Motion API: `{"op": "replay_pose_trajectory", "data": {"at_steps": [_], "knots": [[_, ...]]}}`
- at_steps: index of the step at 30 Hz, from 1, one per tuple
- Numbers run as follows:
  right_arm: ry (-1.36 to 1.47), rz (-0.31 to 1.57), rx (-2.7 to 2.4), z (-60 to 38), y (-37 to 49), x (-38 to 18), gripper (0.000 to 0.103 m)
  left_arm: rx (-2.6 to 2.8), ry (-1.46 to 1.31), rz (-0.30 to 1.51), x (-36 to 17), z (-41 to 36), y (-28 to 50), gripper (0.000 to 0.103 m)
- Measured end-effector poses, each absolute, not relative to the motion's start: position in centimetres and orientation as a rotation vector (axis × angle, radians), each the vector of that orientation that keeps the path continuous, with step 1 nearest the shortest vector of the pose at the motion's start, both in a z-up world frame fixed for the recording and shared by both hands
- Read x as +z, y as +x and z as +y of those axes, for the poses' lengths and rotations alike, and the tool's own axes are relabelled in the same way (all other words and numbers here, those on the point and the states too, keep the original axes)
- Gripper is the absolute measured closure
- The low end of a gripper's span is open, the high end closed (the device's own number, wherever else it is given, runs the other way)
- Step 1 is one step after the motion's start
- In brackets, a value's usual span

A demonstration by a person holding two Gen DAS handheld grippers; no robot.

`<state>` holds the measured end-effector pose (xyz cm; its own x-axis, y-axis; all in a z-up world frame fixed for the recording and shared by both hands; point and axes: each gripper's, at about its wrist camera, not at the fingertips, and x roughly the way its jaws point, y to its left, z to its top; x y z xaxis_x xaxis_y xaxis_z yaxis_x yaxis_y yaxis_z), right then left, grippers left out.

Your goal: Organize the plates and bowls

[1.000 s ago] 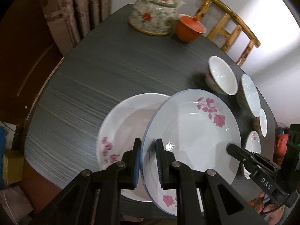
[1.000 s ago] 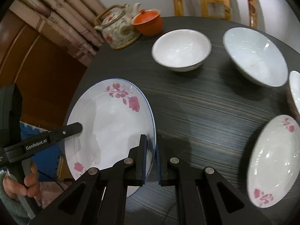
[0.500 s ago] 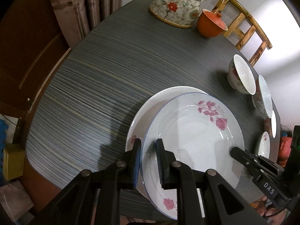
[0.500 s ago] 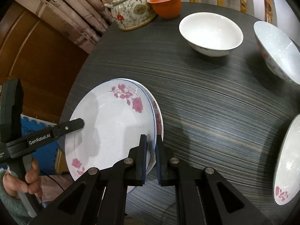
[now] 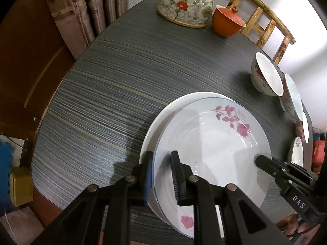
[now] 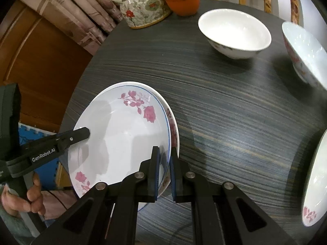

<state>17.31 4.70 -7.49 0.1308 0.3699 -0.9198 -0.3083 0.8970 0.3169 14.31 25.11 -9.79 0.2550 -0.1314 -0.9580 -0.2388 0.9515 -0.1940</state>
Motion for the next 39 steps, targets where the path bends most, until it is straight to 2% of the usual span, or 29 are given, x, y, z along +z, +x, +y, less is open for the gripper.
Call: {"op": "replay_pose_trajectory", "data": {"at_steps": [7, 33, 36, 39], "knots": [[0.066, 1.360, 0.488, 4.6, 17.4, -7.5, 0.091, 0.073, -0.285, 1.337, -9.8, 24.6, 14.4, 0.082], [0.019, 1.352, 0.475, 4.3, 16.9, -7.1, 0.085, 0.136, -0.172, 1.270, -8.1, 23.7, 13.3, 0.084], [0.026, 1.349, 0.473, 4.0, 16.7, -7.0, 0.081, 0.167, -0.165, 1.244, -7.4, 23.6, 13.1, 0.075], [0.028, 1.337, 0.473, 3.4, 16.5, -6.5, 0.080, 0.179, -0.167, 1.227, -6.6, 23.5, 12.8, 0.073]]}}
